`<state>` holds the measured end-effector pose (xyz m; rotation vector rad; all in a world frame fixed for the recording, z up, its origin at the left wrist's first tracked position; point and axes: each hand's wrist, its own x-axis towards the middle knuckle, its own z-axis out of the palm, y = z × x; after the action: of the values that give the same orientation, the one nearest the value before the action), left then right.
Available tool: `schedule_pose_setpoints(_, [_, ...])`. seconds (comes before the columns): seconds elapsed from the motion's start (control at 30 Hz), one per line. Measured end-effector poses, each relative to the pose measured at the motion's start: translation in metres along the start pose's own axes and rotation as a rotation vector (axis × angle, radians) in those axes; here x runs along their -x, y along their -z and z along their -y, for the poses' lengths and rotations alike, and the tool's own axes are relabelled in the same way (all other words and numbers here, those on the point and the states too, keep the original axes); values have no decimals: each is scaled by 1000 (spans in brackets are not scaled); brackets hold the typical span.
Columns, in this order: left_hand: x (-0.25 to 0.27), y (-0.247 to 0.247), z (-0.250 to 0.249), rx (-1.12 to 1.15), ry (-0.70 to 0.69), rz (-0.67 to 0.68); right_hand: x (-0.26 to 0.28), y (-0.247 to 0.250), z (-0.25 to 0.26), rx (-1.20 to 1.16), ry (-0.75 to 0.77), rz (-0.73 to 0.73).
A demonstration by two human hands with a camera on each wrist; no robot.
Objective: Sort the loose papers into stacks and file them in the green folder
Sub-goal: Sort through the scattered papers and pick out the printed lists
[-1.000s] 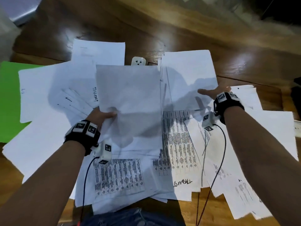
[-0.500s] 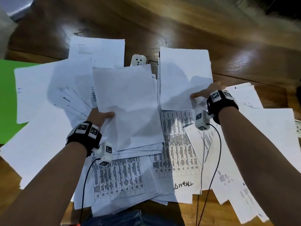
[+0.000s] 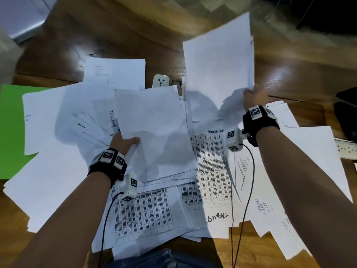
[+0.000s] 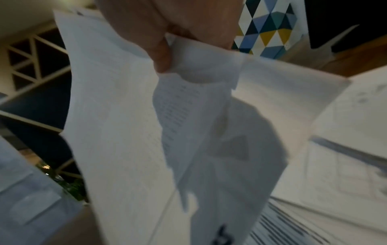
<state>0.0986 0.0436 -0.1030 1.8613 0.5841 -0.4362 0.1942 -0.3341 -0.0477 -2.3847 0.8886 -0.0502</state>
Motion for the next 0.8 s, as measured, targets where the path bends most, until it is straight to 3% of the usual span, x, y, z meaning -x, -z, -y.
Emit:
schedule_pose_setpoints(0.13, [11,-1,-2,63,-3,9,0,42,14,-323,163,-204])
schedule_pose_setpoints(0.27, [19,1,4,106,83,33,10,69,26,-461,140,-273])
schedule_pose_setpoints(0.33, [28,4,6,263,198,111,30,74,29,-369,109,-125])
schedule_pose_setpoints(0.4, [29,4,13,509,225,228,54,63,22,-262,53,134])
schedule_pose_setpoints(0.5, [29,5,15,678,232,129,97,22,3,-82,-11,420])
schedule_pose_setpoints(0.6, [34,5,7,710,265,173,133,-21,-10,75,3,457])
schedule_pose_setpoints(0.73, [33,7,4,497,330,175,163,-57,-20,4,-39,425])
schedule_pose_setpoints(0.8, [29,9,8,416,341,181,173,-68,-23,109,4,472])
